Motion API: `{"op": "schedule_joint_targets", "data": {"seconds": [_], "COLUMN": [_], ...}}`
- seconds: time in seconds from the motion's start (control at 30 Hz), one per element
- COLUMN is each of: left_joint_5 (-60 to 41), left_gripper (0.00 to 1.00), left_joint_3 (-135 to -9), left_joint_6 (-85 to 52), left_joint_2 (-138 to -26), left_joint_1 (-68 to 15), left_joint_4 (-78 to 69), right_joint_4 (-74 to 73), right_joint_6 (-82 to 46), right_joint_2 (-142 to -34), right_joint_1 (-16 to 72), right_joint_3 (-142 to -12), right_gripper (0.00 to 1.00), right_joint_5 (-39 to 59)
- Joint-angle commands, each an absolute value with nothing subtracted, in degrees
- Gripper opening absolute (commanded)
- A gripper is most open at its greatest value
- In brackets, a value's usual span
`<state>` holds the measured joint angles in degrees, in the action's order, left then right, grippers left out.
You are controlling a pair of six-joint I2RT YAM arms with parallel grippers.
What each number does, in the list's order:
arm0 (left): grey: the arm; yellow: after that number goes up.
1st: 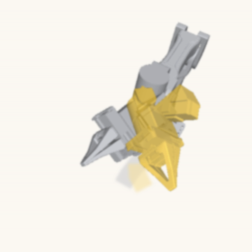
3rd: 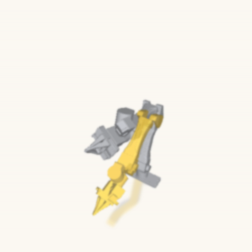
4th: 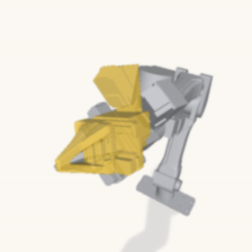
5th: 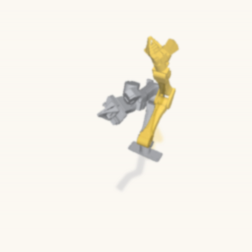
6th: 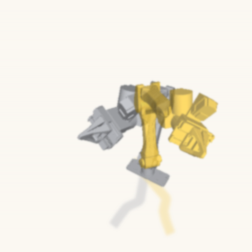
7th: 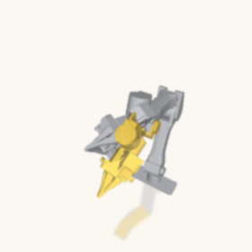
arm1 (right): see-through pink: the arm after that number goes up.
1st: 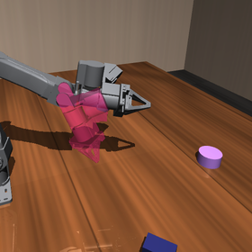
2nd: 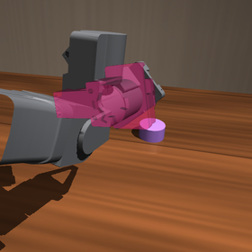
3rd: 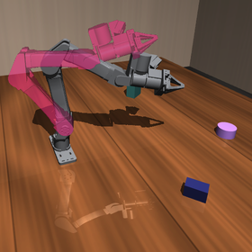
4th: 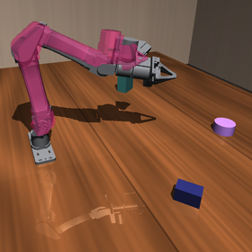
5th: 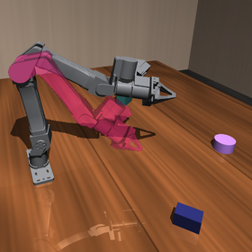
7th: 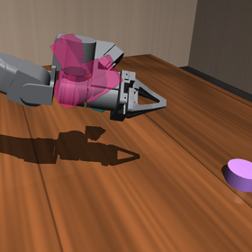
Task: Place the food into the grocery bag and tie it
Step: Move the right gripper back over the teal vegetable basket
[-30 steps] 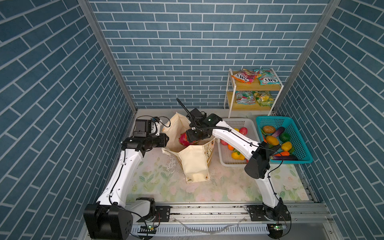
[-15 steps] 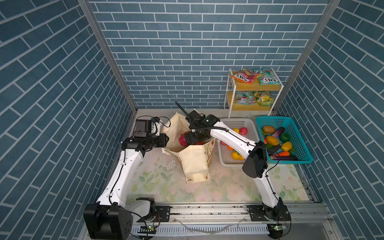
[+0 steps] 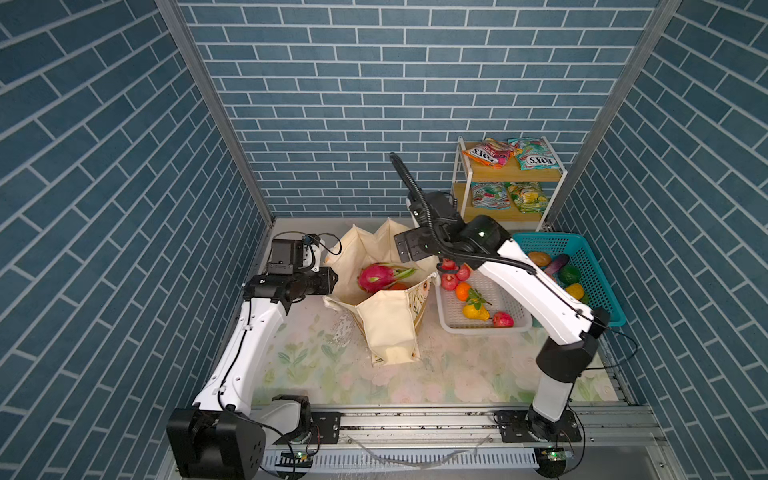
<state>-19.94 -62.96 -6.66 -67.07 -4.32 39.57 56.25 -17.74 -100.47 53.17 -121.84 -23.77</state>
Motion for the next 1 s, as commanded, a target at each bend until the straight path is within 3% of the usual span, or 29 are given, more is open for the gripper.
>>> {"op": "schedule_joint_targets", "data": {"seconds": [0.0, 0.17, 0.47, 0.8, 0.97], "left_joint_5": [-19.8, -19.8, -19.7, -19.7, -20.1], "left_gripper": [0.36, 0.36, 0.36, 0.37, 0.37], "left_joint_3": [-62.8, -62.8, -62.8, -63.1, -63.1], "left_joint_6": [-6.1, -6.1, -6.2, -6.2, -6.3], "left_joint_2": [-66.3, -66.4, -66.8, -66.4, -66.8], "left_joint_1": [-4.7, -4.7, -4.8, -4.9, -4.9], "left_joint_4": [40.7, 40.7, 40.8, 41.2, 41.0], "right_joint_4": [49.9, 38.1, 38.4, 45.4, 47.8], "right_joint_6": [-12.7, -12.9, -29.4, -42.7, -45.0], "right_joint_2": [-94.2, -82.4, -66.4, -65.1, -71.1], "right_joint_1": [52.3, 48.1, 23.5, -2.5, -8.9], "right_joint_3": [-113.2, -95.6, -74.8, -66.8, -68.3], "right_gripper": [0.99, 0.99, 0.96, 0.94, 0.95], "right_joint_5": [-40.2, -48.8, -35.7, -17.4, -15.2]}}
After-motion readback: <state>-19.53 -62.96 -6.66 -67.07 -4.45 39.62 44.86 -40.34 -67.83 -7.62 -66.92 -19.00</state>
